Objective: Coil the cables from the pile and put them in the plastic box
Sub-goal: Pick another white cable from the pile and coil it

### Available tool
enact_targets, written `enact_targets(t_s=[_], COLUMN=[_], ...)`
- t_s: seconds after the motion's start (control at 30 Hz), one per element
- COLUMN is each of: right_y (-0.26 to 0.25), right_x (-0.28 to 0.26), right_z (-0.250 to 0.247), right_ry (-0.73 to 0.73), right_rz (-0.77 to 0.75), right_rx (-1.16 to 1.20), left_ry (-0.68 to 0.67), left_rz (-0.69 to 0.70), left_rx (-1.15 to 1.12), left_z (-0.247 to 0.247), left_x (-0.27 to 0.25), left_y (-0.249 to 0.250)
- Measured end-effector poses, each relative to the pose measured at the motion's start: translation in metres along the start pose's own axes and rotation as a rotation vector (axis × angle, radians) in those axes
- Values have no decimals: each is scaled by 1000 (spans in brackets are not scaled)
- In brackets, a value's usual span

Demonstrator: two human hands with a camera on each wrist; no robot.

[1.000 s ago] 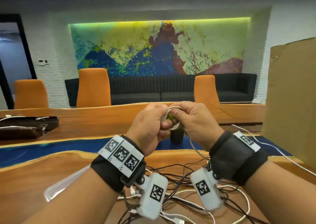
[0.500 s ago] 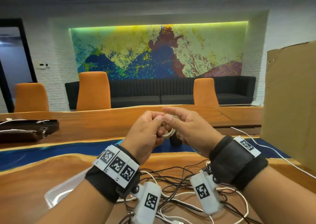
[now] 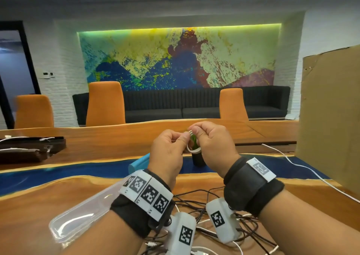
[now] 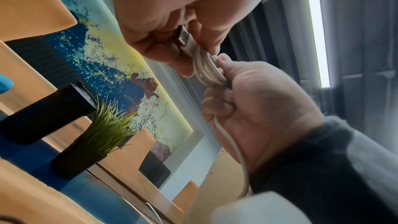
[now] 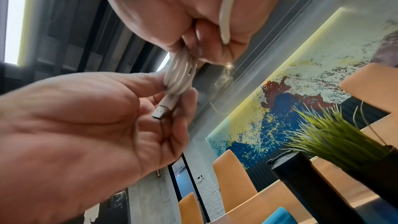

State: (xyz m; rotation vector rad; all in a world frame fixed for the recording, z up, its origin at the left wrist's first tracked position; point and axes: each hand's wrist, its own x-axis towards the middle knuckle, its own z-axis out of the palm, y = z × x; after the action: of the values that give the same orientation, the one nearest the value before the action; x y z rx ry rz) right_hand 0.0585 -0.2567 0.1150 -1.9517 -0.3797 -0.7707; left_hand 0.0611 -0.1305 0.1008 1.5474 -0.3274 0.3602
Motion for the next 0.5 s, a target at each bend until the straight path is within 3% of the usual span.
enact_targets(t_s=[0.3,0.4,0.5], right_y=[1,1,7], right_x=[-5,-11,-10], right_z=[0,-12,-31], right_ry=[46,-51,-226], right_rz=[2,-1,12], right_rx=[40,126,31], left_ry=[-113,-110,-135], left_rz=[160,144,139], left_rx=[308,356,366], left_z=[-13,-27,-40], left_x=[0,11,19], left_y=[12,18,21])
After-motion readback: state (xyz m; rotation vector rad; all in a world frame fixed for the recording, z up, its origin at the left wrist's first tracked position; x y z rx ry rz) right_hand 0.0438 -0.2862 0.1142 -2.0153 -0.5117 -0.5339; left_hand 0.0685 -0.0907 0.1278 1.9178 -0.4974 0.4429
